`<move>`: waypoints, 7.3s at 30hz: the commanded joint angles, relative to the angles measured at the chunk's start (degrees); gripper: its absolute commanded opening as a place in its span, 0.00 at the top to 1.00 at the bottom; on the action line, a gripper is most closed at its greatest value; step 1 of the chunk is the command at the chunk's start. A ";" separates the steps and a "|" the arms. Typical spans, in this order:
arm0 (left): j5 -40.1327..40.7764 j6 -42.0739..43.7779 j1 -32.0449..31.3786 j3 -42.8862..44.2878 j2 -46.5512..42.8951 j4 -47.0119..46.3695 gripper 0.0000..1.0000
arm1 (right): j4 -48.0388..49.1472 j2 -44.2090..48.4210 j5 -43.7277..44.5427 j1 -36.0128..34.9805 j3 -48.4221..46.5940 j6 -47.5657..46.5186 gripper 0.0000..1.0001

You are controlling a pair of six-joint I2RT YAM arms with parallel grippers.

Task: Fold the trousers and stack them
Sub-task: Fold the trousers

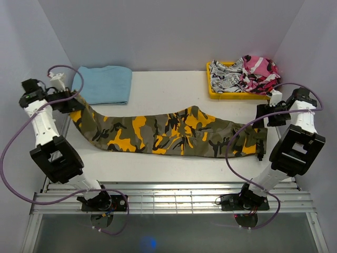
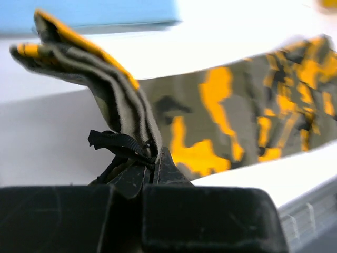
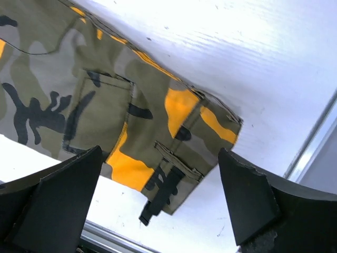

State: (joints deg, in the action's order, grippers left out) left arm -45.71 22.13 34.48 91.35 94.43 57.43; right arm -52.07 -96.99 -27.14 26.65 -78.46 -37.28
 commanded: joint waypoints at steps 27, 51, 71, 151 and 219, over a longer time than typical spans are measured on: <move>31.39 -48.06 -60.67 -18.93 13.14 -43.19 1.00 | -1.89 -6.37 1.30 7.27 1.55 1.77 0.10; 34.46 -45.51 -64.63 -25.08 -1.71 -35.37 1.00 | -1.80 -6.28 1.12 7.27 2.69 0.45 0.10; 30.33 -45.79 -69.02 -22.53 5.16 -38.62 0.19 | -1.89 -5.23 2.17 7.27 1.90 0.19 0.10; -8.94 -25.48 -19.90 -37.57 10.69 -40.30 0.44 | 12.78 -18.59 -19.71 -3.89 10.86 5.11 0.59; -11.41 -15.45 -5.74 -32.82 23.53 -29.39 0.99 | 22.02 -31.42 -11.80 -58.91 -14.53 30.34 0.58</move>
State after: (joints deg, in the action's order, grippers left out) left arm -66.98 4.62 29.23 58.70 119.48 31.92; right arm -26.59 -126.80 -45.71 -32.01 -90.78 -4.75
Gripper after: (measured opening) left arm 0.090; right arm 0.426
